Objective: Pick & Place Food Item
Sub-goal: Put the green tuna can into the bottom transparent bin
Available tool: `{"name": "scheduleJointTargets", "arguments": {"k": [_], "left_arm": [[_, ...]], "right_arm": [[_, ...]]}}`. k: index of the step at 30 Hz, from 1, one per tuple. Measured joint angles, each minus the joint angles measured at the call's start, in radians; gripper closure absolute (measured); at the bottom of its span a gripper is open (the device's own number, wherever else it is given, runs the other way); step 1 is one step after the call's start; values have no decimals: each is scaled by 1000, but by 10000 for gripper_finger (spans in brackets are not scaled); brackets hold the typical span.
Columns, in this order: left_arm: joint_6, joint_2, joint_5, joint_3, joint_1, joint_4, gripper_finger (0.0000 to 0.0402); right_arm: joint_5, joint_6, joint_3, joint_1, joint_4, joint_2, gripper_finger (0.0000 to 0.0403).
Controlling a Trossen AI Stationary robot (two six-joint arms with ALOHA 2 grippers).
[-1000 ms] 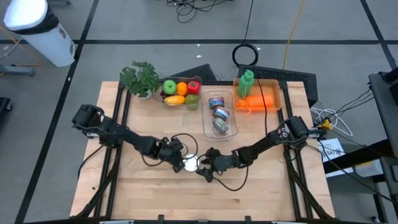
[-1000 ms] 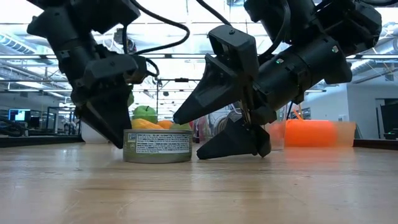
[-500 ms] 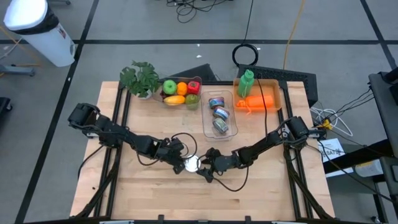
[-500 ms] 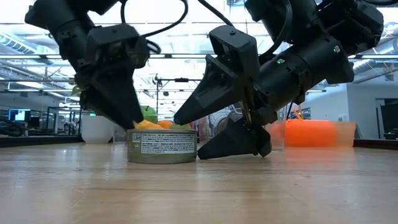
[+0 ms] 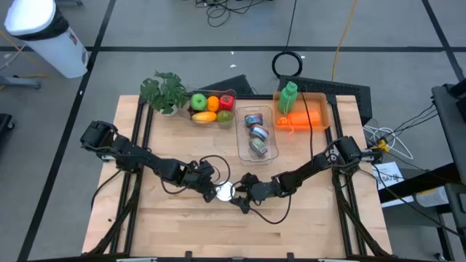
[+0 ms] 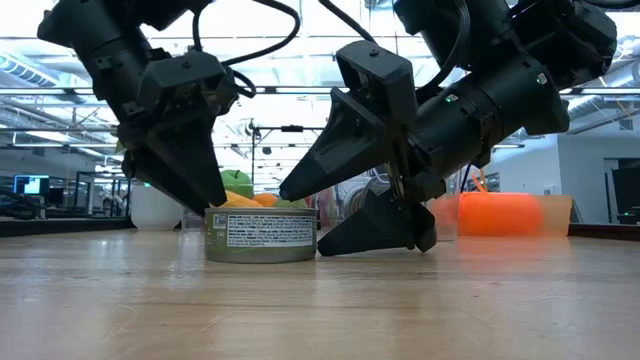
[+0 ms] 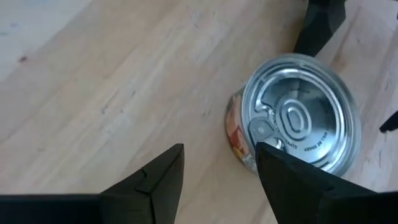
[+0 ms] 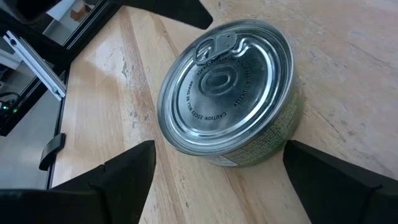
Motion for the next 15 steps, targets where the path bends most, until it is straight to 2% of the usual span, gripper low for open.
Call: {"name": "scheduleJointTargets", "arguments": {"k": [10,15], "left_arm": [[0,29,2,1,-15,53,188],[-26,31,-19,1,-8,-10,188]], "right_arm": [[0,0,0,0,-3,0,65],[1,0,1,0,-4,0,64]]}}
